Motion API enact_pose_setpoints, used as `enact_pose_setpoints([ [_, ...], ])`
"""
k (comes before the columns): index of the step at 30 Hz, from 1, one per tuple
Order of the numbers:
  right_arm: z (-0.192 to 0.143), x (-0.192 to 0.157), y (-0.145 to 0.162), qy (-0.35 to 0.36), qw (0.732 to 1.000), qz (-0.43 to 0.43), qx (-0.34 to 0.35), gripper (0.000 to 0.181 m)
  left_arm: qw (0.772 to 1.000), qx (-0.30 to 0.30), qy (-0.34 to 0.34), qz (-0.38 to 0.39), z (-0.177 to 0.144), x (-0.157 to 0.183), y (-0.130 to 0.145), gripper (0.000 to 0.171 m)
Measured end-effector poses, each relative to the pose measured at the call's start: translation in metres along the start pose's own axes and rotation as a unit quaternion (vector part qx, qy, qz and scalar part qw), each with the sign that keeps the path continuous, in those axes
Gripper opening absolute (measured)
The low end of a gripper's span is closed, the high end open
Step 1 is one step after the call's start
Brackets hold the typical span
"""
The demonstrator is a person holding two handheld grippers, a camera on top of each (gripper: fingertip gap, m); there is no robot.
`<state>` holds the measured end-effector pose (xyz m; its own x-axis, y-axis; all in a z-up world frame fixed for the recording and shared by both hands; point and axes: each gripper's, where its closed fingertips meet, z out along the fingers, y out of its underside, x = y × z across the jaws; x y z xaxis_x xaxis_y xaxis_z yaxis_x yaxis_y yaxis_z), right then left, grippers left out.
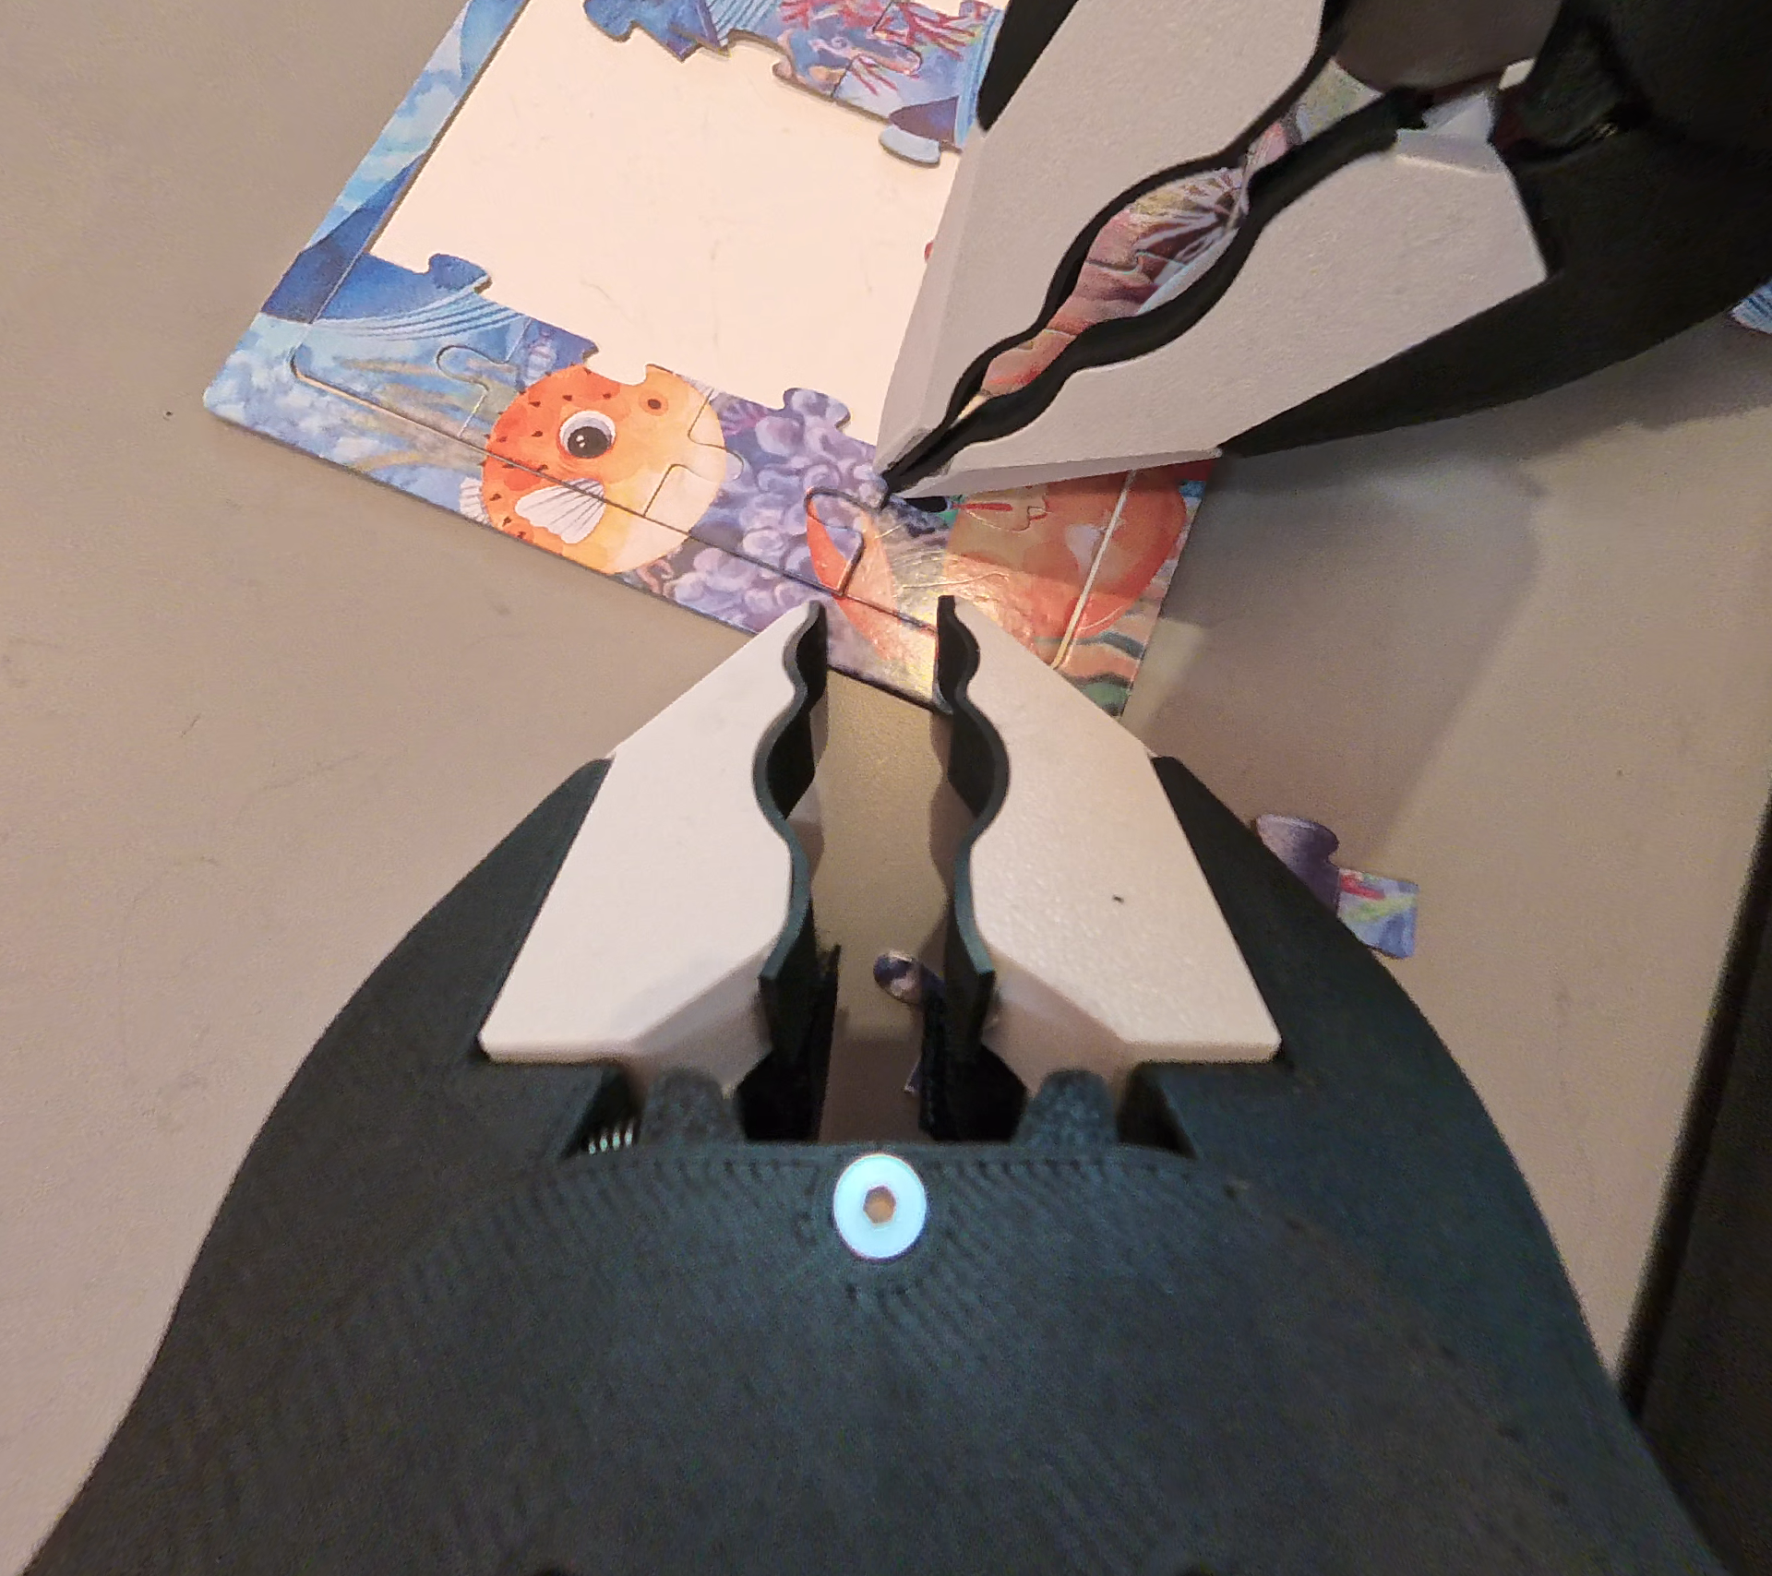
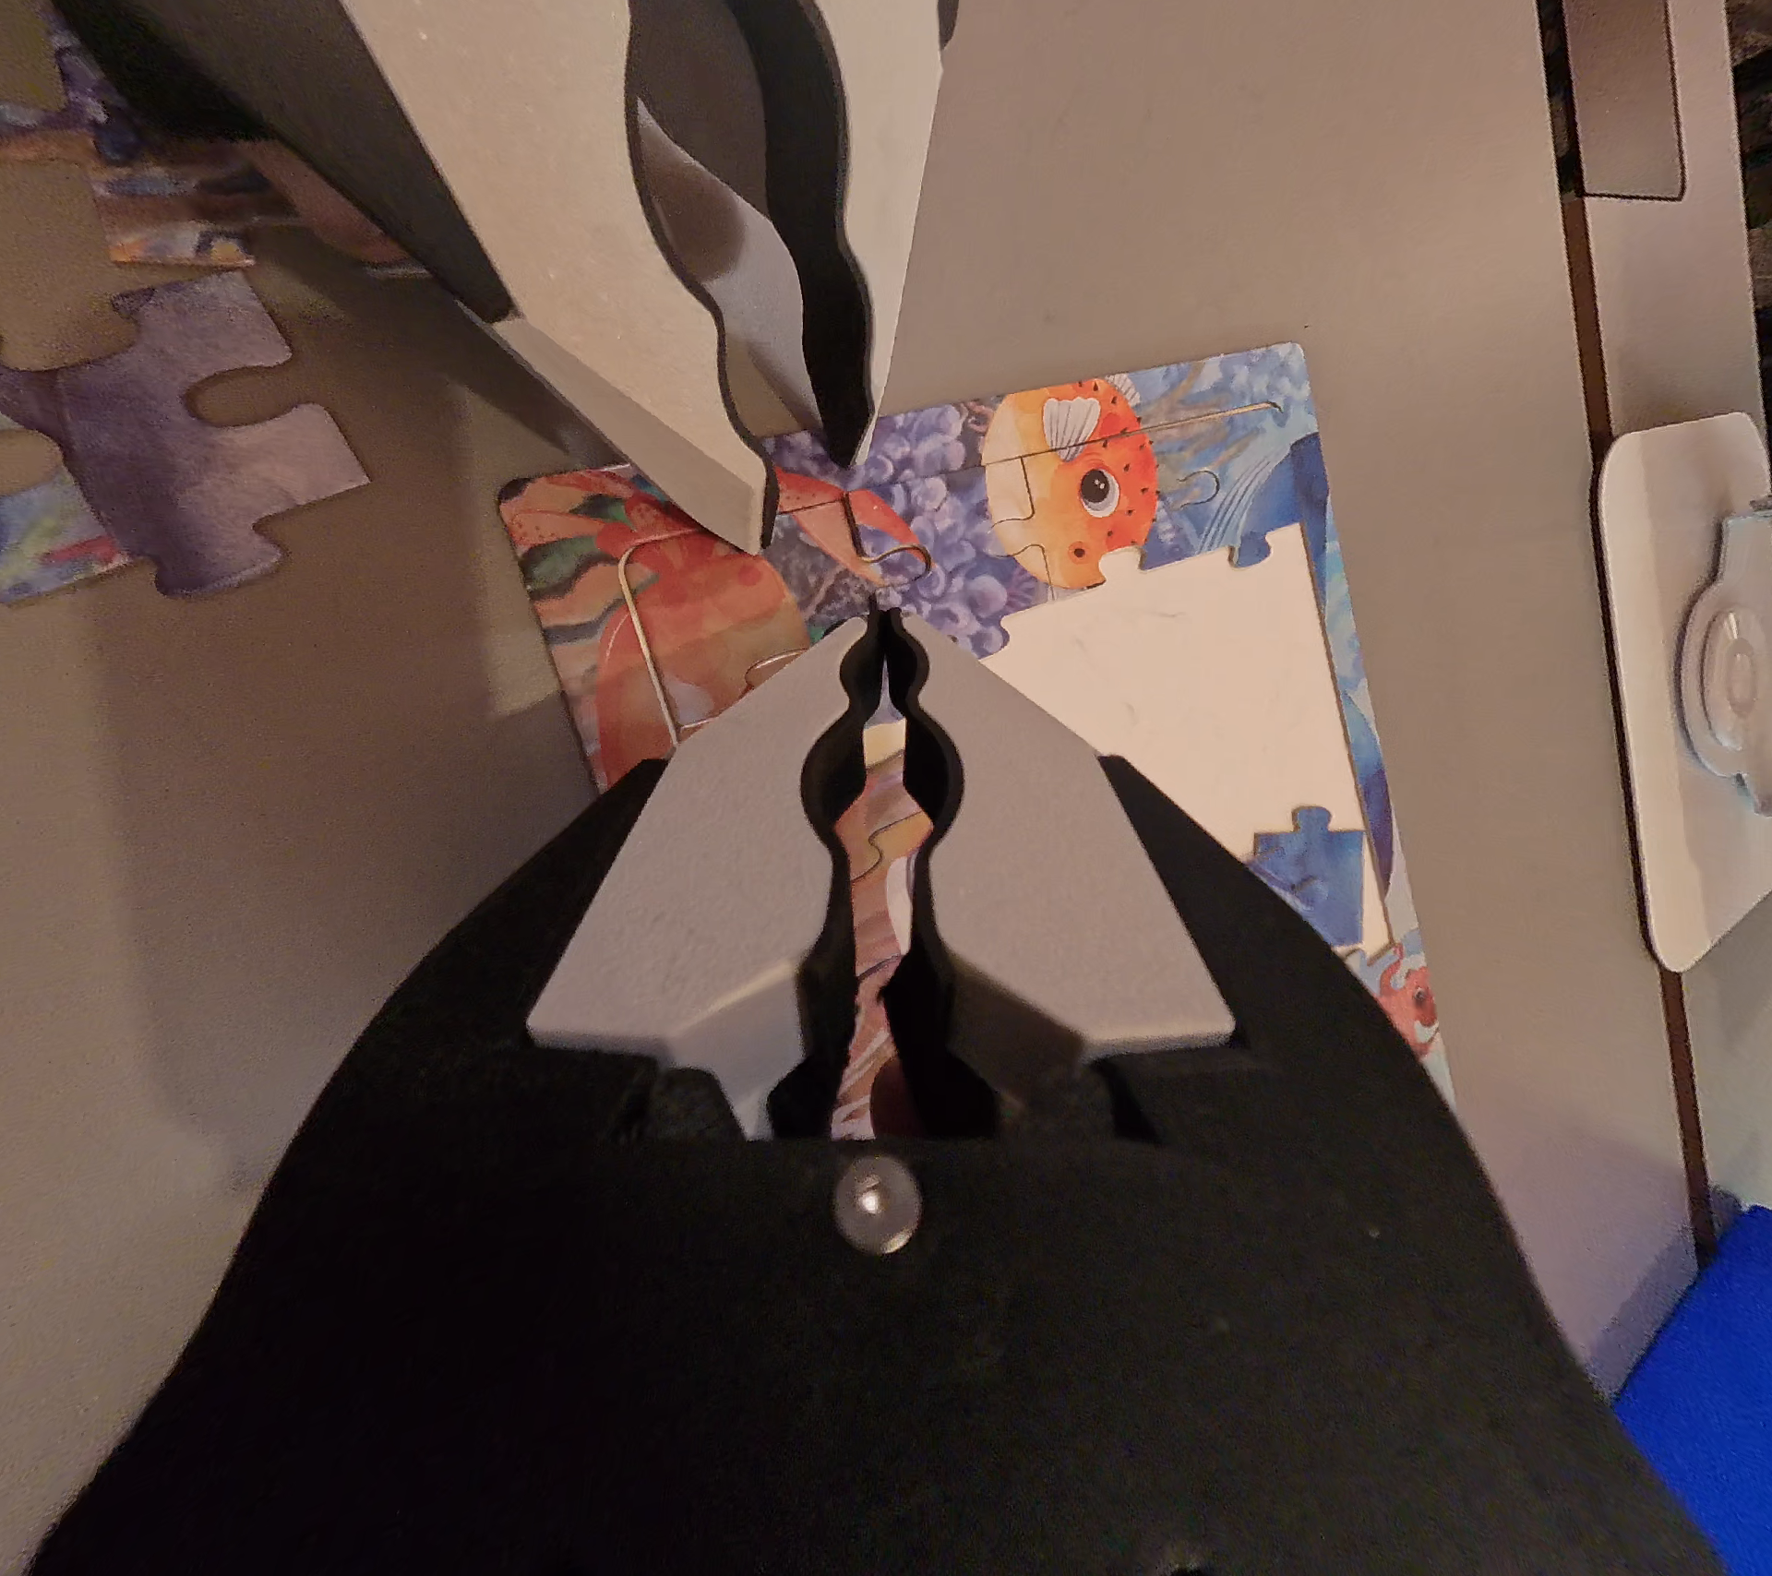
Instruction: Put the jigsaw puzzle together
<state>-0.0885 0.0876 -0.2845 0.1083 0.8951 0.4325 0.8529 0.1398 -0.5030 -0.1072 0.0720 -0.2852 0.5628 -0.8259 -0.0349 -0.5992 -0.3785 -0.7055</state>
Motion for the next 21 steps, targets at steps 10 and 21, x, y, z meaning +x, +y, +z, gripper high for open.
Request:
enact_pose_setpoints([
  [10, -0.009, 0.046, 0.0, -0.09, 0.976, 0.19, 0.06, 0.061, 0.999, 0.026, -0.006, -0.033, -0.014, -0.032, -0.014, 0.067],
  [21, 0.051, 0.086, 0.0, -0.139, 0.966, 0.214, 0.032, 0.072, 0.998, -0.026, 0.03, -0.053, 0.027, -0.069, -0.027, 0.092],
])
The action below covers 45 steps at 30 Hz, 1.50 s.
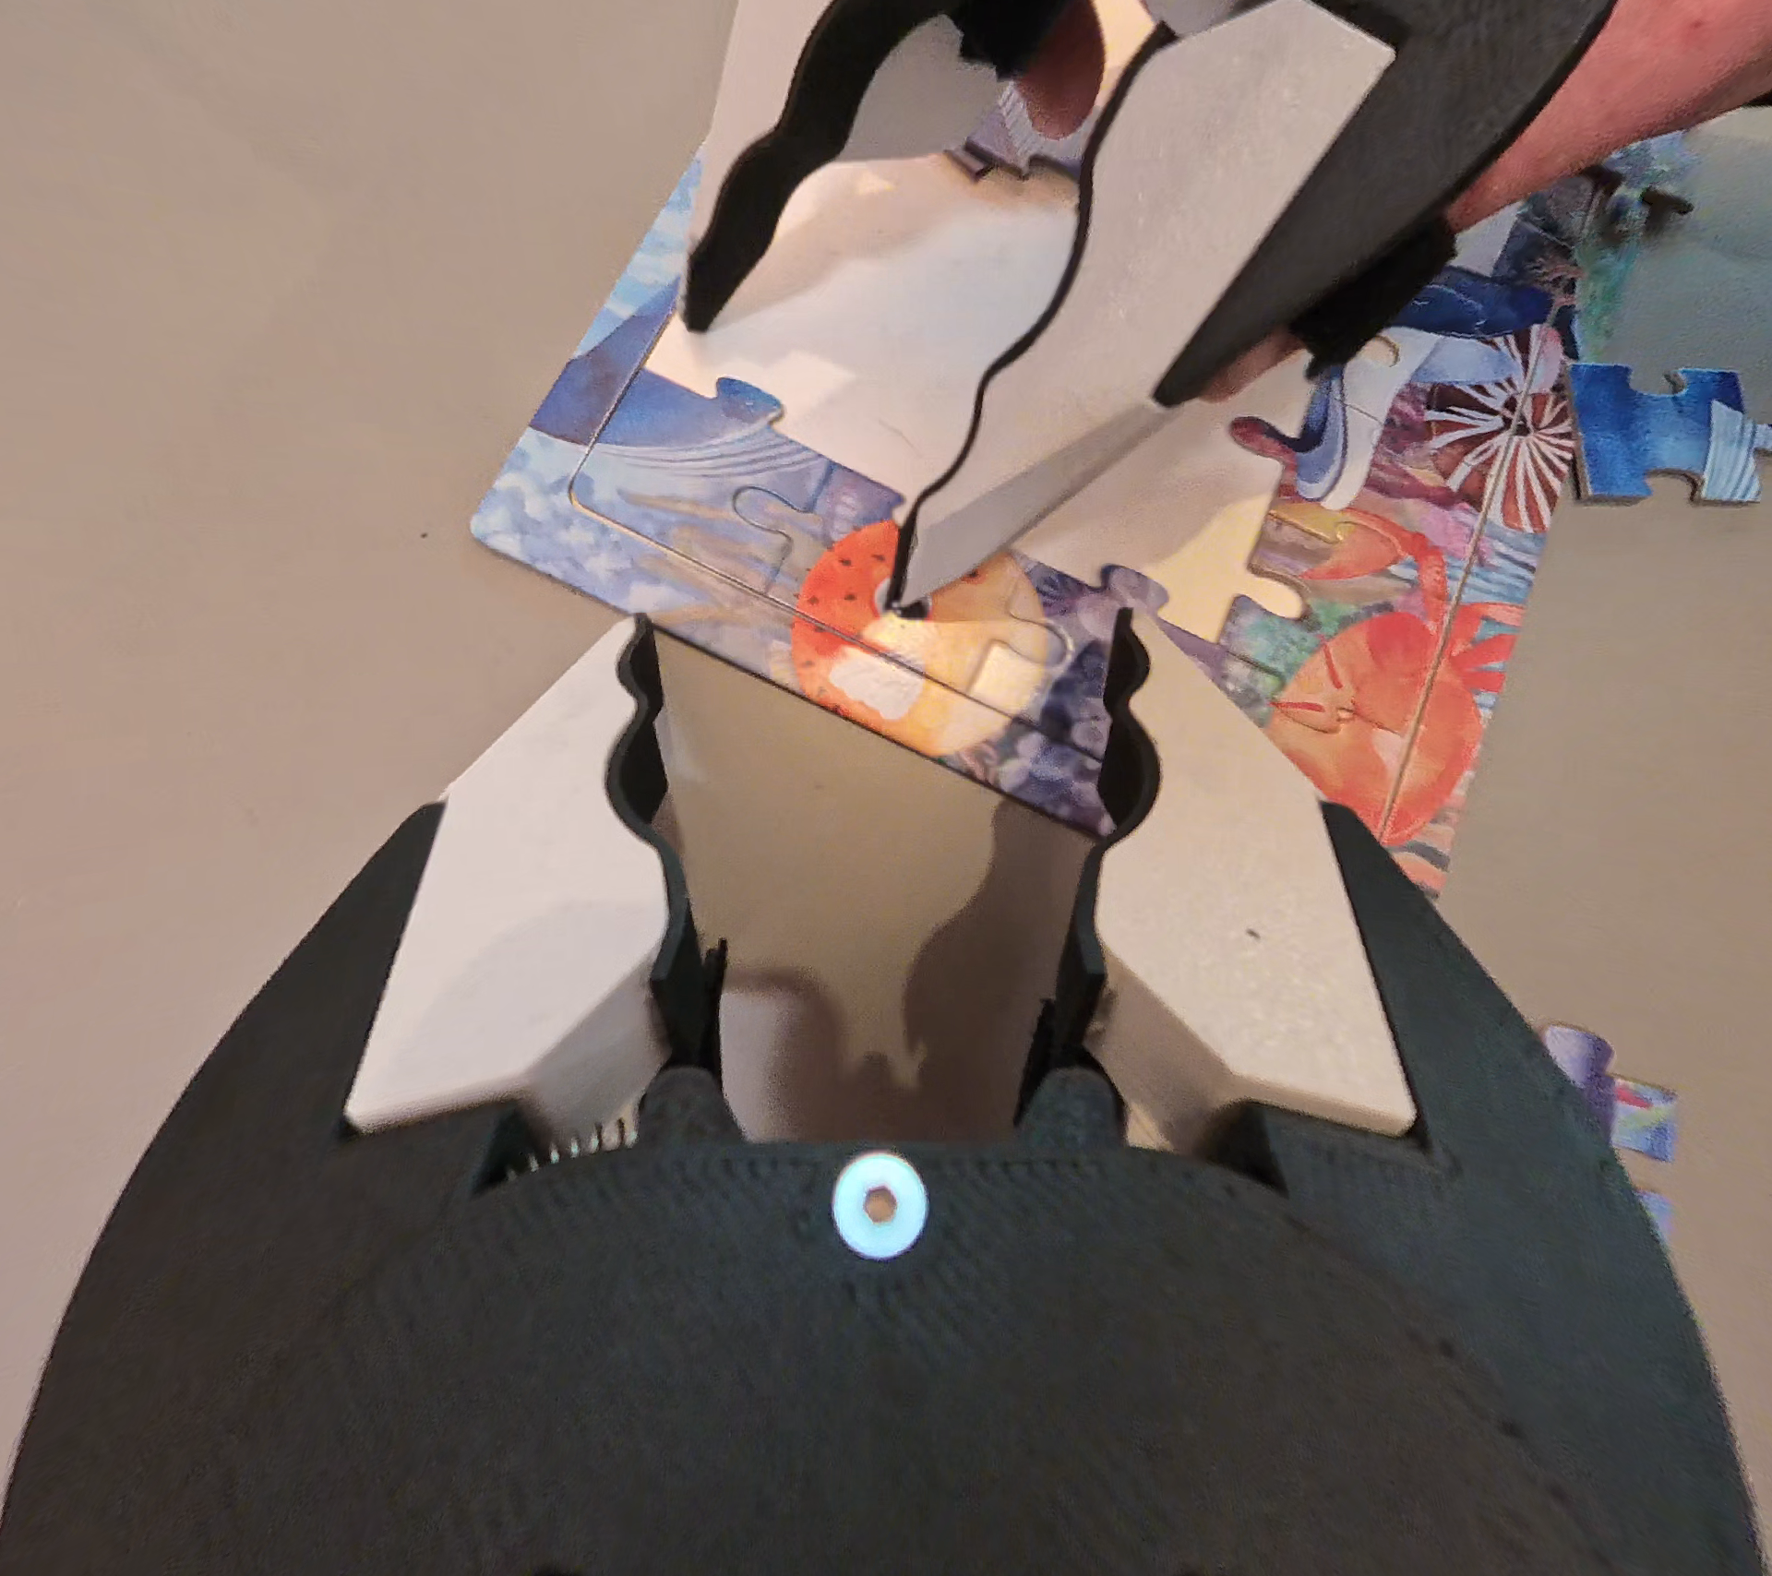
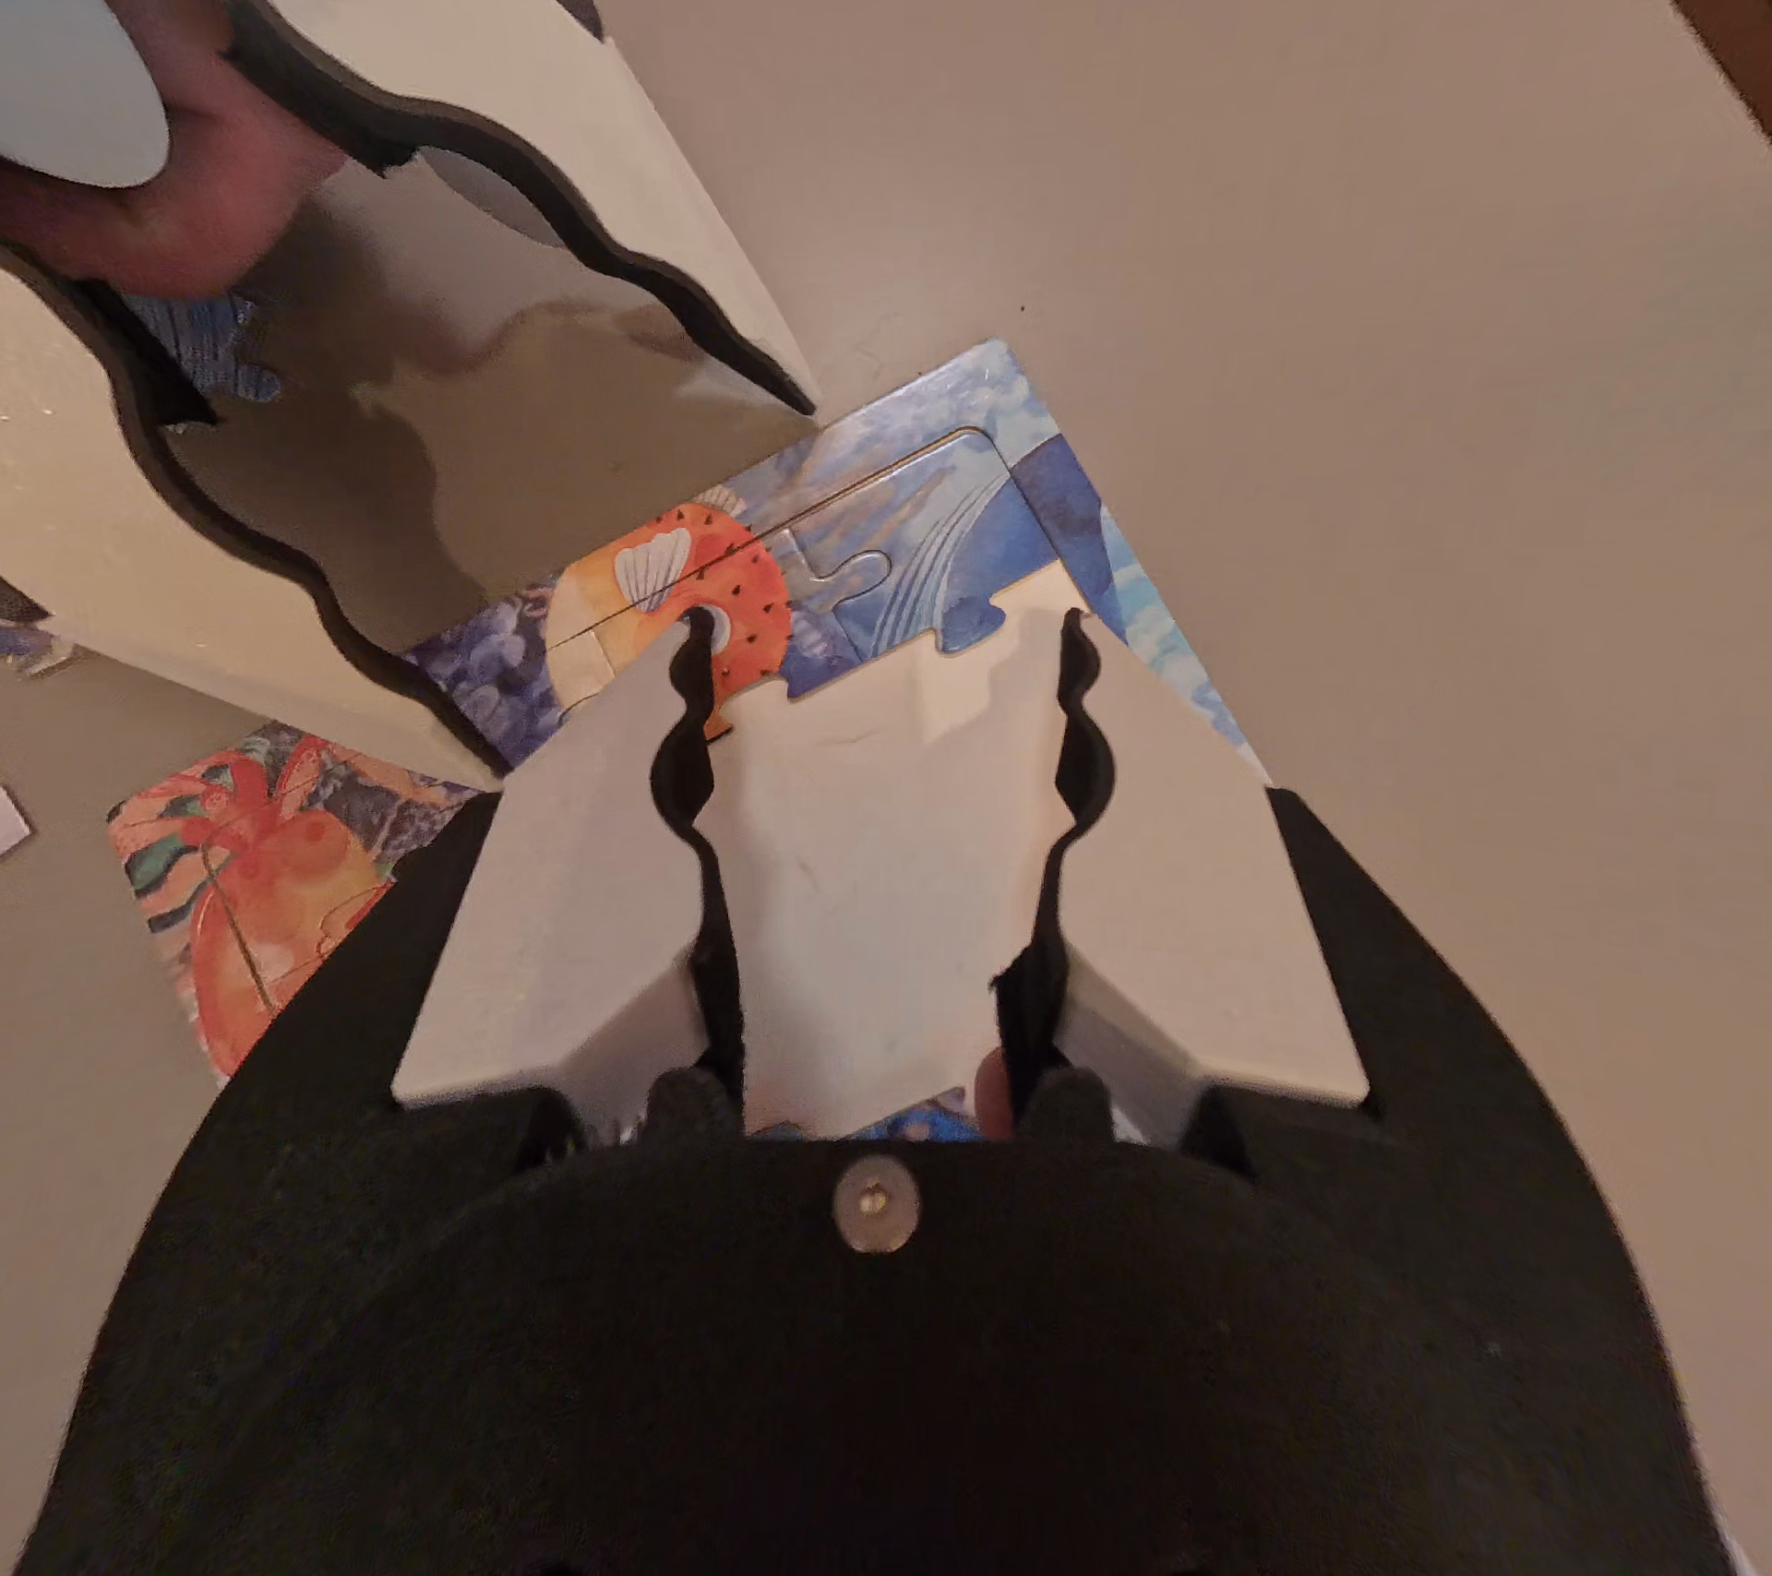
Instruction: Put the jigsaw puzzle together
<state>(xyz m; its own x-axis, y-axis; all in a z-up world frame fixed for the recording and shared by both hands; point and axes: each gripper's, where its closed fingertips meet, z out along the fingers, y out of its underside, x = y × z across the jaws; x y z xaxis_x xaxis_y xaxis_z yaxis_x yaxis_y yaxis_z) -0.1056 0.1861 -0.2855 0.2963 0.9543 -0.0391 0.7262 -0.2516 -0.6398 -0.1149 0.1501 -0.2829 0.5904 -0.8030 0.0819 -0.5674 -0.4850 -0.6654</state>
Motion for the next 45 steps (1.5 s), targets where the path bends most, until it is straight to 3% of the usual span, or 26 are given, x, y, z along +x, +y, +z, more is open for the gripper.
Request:
enact_pose_setpoints([
  [9, 0.005, 0.003, -0.008, -0.026, 0.999, 0.018, 0.016, 0.057, 1.0, -0.005, 0.009, 0.008, 0.007, -0.004, -0.004, 0.095],
  [17, -0.006, -0.007, -0.002, -0.038, 0.999, 0.016, 0.011, 0.068, 1.0, -0.005, -0.015, 0.02, 0.008, -0.01, -0.002, 0.082],
  [20, -0.024, -0.024, 0.011, -0.033, 0.999, -0.022, -0.004, 0.061, 0.999, -0.01, -0.018, 0.028, 0.008, -0.009, -0.002, 0.085],
  [21, -0.028, -0.036, 0.017, -0.056, 0.998, -0.036, -0.012, 0.076, 0.999, -0.009, -0.018, 0.028, 0.009, -0.009, -0.002, 0.084],
  [25, -0.031, -0.053, 0.029, -0.06, 0.997, -0.045, -0.025, 0.079, 0.999, -0.003, -0.02, 0.024, 0.008, -0.011, -0.002, 0.08],
  [34, -0.019, -0.048, 0.029, -0.025, 0.999, -0.036, -0.023, 0.073, 1.0, 0.004, -0.026, 0.017, 0.007, -0.015, -0.003, 0.069],
  [45, -0.016, -0.047, 0.023, -0.064, 0.997, -0.049, -0.021, 0.077, 1.0, 0.005, -0.023, 0.016, 0.006, -0.015, -0.002, 0.066],
])
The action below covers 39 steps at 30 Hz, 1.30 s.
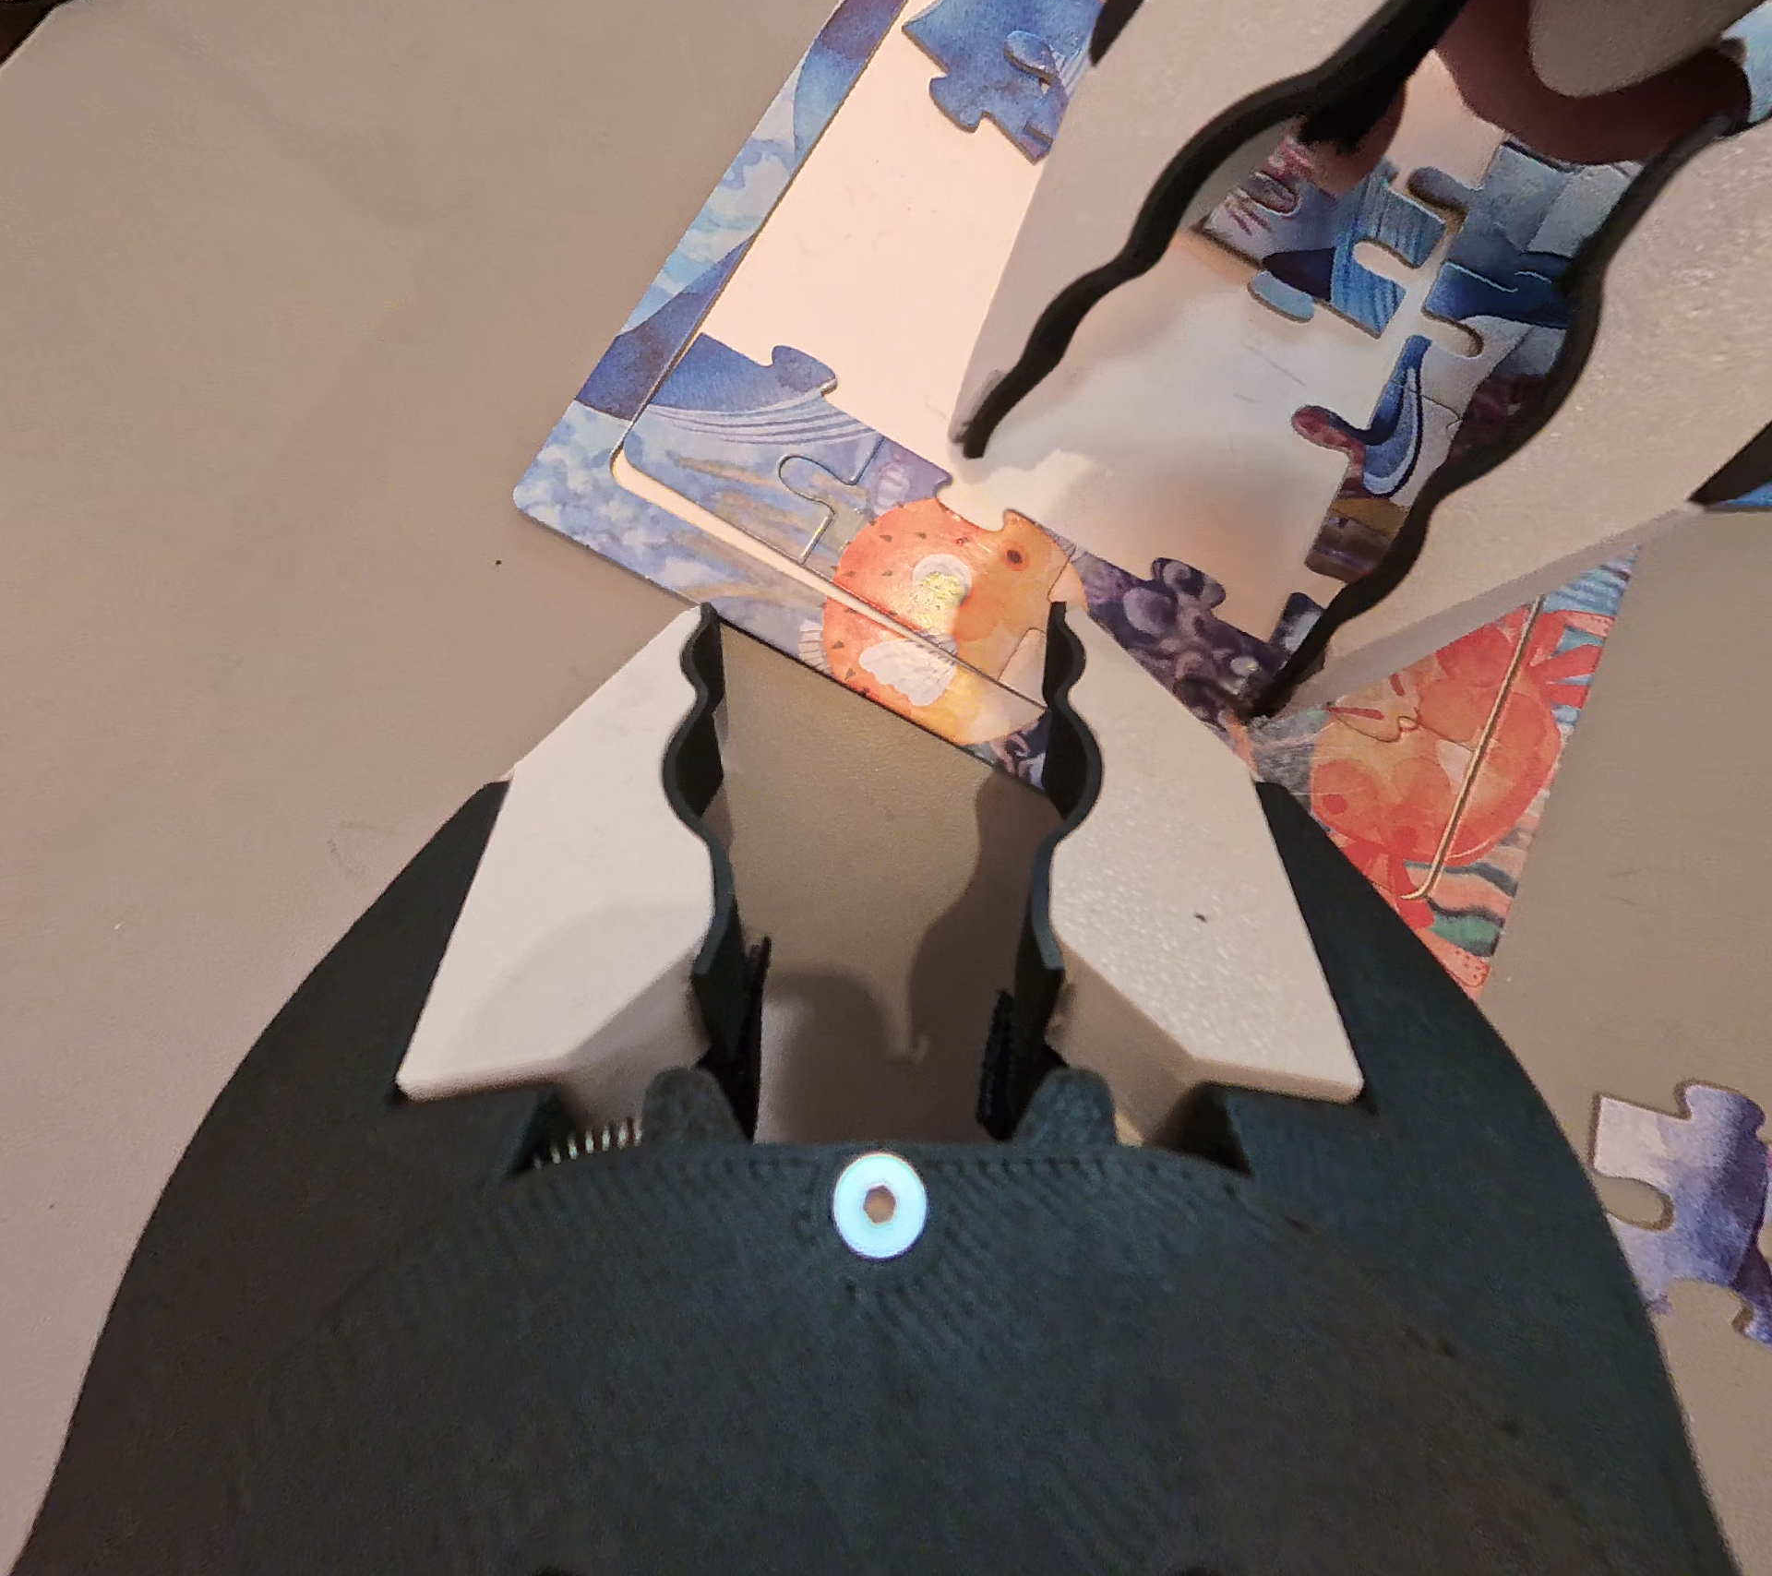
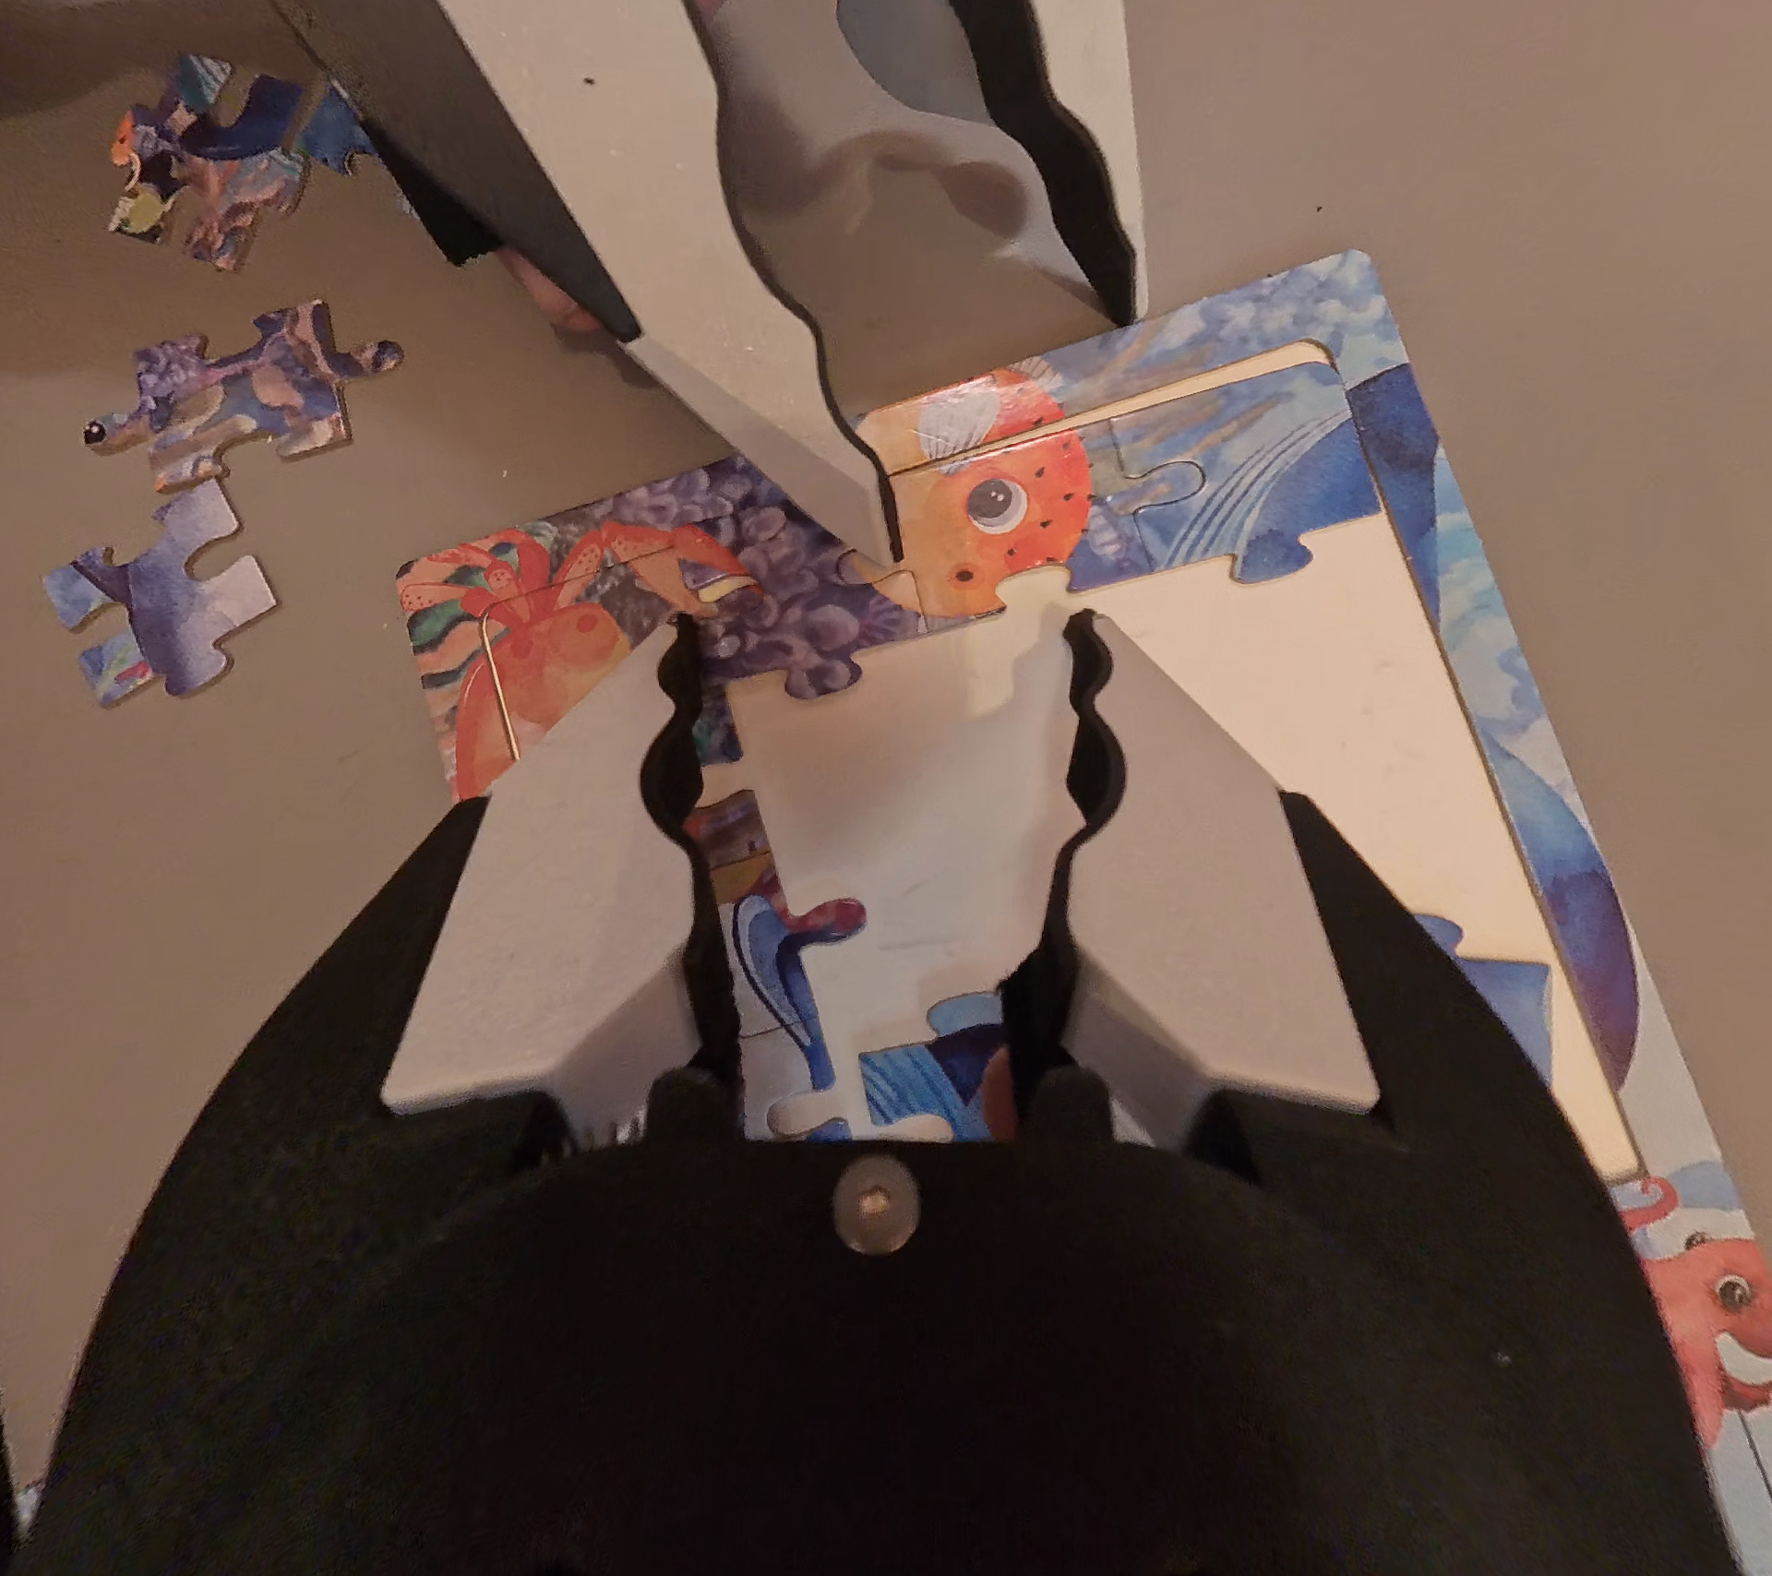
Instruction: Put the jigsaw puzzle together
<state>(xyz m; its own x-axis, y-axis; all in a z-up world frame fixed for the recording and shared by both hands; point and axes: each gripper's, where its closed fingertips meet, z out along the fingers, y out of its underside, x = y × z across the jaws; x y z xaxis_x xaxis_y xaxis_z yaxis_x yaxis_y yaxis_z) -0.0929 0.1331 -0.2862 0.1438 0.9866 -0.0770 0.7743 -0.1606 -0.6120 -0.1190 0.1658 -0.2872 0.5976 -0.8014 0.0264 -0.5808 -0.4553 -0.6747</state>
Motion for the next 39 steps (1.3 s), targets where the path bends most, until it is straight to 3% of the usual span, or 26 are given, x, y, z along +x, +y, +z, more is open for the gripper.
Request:
enact_pose_setpoints([
  [9, 0.005, 0.018, -0.006, -0.018, 1.0, -0.01, 0.006, 0.107, 1.0, 0.001, 0.002, 0.001, 0.0, 0.0, 0.0, 0.066],
  [14, 0.008, 0.032, -0.006, -0.008, 0.999, -0.038, -0.005, 0.114, 1.0, 0.002, 0.003, 0.001, 0.0, 0.0, 0.0, 0.066],
  [39, 0.008, 0.023, -0.007, -0.031, 0.996, -0.08, -0.012, 0.111, 1.0, 0.007, -0.003, 0.0, 0.0, -0.003, 0.0, 0.06],
])
